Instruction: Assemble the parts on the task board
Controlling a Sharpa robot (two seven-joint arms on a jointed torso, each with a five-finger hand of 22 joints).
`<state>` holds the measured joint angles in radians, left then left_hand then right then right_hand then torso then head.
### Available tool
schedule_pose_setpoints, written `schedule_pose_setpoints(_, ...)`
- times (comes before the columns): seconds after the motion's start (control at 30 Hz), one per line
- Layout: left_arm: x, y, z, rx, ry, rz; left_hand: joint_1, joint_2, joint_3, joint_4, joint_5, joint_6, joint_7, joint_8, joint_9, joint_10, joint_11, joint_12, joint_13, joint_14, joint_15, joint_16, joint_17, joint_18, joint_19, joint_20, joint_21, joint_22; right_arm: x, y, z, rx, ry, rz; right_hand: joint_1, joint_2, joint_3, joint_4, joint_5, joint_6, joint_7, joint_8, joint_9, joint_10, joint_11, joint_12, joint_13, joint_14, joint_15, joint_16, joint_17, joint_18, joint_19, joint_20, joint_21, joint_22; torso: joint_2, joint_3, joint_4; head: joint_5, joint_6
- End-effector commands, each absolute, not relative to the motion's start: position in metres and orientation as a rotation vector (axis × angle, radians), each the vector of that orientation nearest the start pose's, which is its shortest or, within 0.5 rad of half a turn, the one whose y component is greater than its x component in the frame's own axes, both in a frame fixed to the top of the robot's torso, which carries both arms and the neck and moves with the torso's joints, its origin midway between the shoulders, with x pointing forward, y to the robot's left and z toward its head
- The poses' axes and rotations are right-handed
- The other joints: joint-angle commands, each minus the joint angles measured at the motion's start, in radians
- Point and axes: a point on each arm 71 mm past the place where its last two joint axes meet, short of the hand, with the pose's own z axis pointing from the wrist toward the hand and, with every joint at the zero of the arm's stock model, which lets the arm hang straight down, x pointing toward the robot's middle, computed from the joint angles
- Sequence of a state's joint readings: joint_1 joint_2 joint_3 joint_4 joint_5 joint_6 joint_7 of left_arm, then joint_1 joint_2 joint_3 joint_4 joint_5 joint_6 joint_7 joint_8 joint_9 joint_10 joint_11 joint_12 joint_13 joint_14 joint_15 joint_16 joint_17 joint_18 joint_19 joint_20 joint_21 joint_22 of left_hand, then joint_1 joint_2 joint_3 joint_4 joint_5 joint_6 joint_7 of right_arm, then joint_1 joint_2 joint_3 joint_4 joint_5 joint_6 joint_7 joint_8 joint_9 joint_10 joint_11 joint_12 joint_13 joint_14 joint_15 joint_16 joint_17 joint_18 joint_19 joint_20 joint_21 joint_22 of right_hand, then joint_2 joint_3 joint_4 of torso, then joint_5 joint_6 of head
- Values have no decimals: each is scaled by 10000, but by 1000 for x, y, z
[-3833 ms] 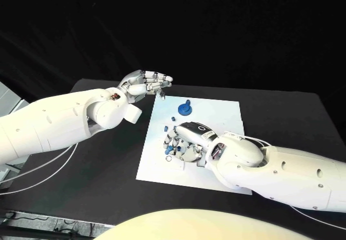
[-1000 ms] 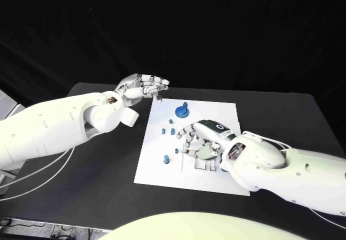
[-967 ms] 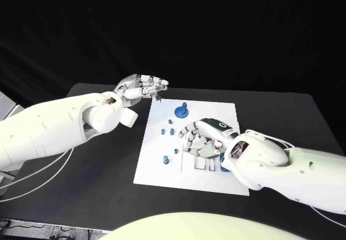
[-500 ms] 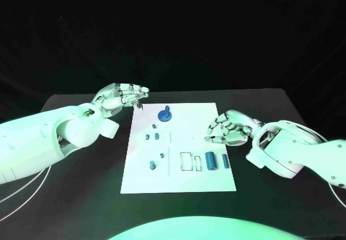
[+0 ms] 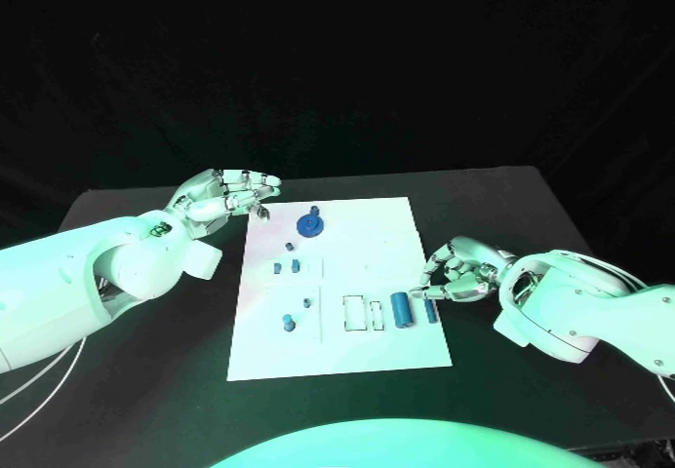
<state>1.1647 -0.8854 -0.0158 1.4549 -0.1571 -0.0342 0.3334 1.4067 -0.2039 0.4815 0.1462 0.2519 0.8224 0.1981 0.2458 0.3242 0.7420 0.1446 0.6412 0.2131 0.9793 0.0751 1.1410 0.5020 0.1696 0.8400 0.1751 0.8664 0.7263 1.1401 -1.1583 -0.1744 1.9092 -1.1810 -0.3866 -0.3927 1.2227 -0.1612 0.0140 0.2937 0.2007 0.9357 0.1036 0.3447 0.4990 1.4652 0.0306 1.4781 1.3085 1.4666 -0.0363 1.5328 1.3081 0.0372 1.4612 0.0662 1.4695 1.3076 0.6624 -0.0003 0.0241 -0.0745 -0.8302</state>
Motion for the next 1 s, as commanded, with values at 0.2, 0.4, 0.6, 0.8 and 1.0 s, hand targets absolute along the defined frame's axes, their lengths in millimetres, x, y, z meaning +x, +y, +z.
schedule_pose_setpoints(0.2,488,233,-191,-9488,16116,-16577,-52,37,-34,31,9,-4,-21,73,-19,60,3,-67,-18,24,6,43,-19,130,22,-3,40,12,371,-244,-244,2546,19982,4593,-31,155,-389,6,-54,84,-3,59,15,410,-46,126,1773,803,-63,65,1354,-191,828,-36,150,2322,12,-31,36,24,-42)
schedule_pose_setpoints(0.4,487,233,-191,-9500,16132,-16563,-52,37,-34,31,9,-4,-21,73,-19,60,3,-67,-18,24,6,43,-19,130,22,-3,40,12,369,-236,-253,2282,20207,4594,-50,233,-597,10,-45,127,-15,78,25,615,-57,377,2043,849,-68,129,1590,-252,921,-41,445,2431,9,-31,11,98,-82)
schedule_pose_setpoints(0.6,487,233,-191,-9508,16148,-16561,-52,37,-34,31,9,-4,-21,73,-19,60,3,-67,-18,24,6,43,-19,130,22,-3,40,12,368,-229,-260,2118,20372,4591,-96,277,-751,13,-35,153,-24,87,31,707,-63,492,2167,867,-73,156,1684,-280,962,-45,577,2480,17,-25,-7,141,-106)
schedule_pose_setpoints(0.8,487,234,-191,-9512,16161,-16563,-52,37,-34,31,9,-4,-21,73,-19,60,3,-67,-18,24,6,43,-19,130,22,-3,40,12,369,-223,-266,1932,20501,4476,-151,276,-859,18,-47,160,-25,88,33,719,-64,507,2185,872,-73,165,1714,-285,969,-46,600,2490,8,-19,11,132,-133)
schedule_pose_setpoints(1.0,487,234,-192,-9522,16169,-16549,-52,37,-34,31,9,-4,-21,73,-19,60,3,-67,-18,24,6,43,-19,130,22,-3,40,12,370,-220,-273,1670,20693,4208,-149,335,-905,8,-55,202,-37,110,43,739,-72,532,2213,880,-76,176,1757,-295,984,-48,649,2508,-1,-23,16,145,-151)
